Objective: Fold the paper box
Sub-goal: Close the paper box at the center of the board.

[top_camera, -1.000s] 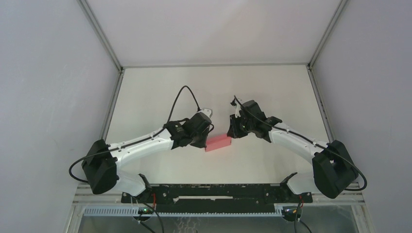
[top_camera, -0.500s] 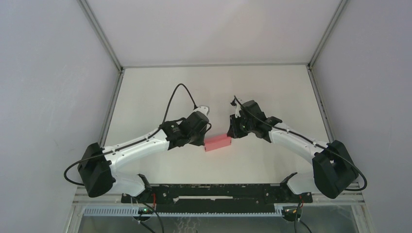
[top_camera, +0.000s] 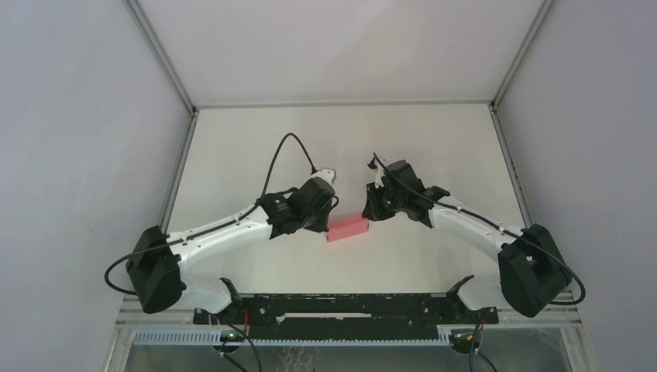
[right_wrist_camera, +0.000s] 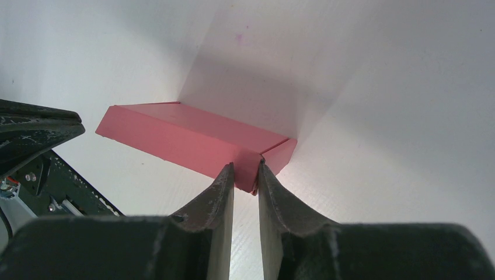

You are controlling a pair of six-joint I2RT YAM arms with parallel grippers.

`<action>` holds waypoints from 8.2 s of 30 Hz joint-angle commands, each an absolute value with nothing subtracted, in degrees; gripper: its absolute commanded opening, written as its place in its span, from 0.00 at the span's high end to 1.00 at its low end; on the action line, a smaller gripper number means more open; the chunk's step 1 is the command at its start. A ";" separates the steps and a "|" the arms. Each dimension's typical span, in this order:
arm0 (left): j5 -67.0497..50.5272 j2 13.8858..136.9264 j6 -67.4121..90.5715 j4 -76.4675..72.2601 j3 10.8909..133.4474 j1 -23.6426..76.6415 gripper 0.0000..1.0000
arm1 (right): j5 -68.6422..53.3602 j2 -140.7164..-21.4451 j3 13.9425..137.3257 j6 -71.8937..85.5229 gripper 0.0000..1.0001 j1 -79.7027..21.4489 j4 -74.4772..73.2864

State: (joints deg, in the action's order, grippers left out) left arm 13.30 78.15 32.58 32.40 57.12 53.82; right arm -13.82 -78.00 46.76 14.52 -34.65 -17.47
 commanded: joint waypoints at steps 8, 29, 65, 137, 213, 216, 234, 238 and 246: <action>11.05 79.00 33.41 28.78 58.32 53.53 0.99 | -12.07 -79.97 43.33 13.89 0.73 -35.42 -24.83; 9.00 81.15 36.26 23.62 51.28 54.85 1.00 | -12.13 -80.54 43.33 13.80 0.73 -35.21 -24.63; 10.20 86.79 36.51 22.11 51.92 55.92 1.00 | -10.01 -72.25 45.13 12.33 0.63 -31.04 -27.19; 10.02 87.81 35.69 22.06 53.02 55.98 1.00 | 2.53 -73.07 46.53 12.77 0.88 -41.31 -25.67; 14.90 86.77 30.24 22.77 58.13 55.15 0.89 | -3.51 -77.41 53.42 12.35 0.78 -38.06 -21.52; 14.58 87.31 30.62 22.14 57.62 55.11 0.89 | -3.29 -76.36 53.65 12.22 0.77 -38.04 -21.81; 13.16 89.51 31.49 19.70 57.04 55.11 0.90 | -4.50 -79.61 48.77 14.41 0.78 -37.09 -21.74; 12.72 89.87 32.39 18.25 55.68 55.12 0.90 | -4.23 -79.51 46.69 15.63 0.78 -37.09 -21.38; 13.07 90.39 34.03 14.90 52.07 55.20 0.90 | -4.89 -79.73 43.42 16.70 0.78 -37.16 -19.16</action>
State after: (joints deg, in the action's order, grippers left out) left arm 13.65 88.05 32.62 13.76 56.10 55.42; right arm -3.62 -77.56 46.94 14.92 -36.82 -16.38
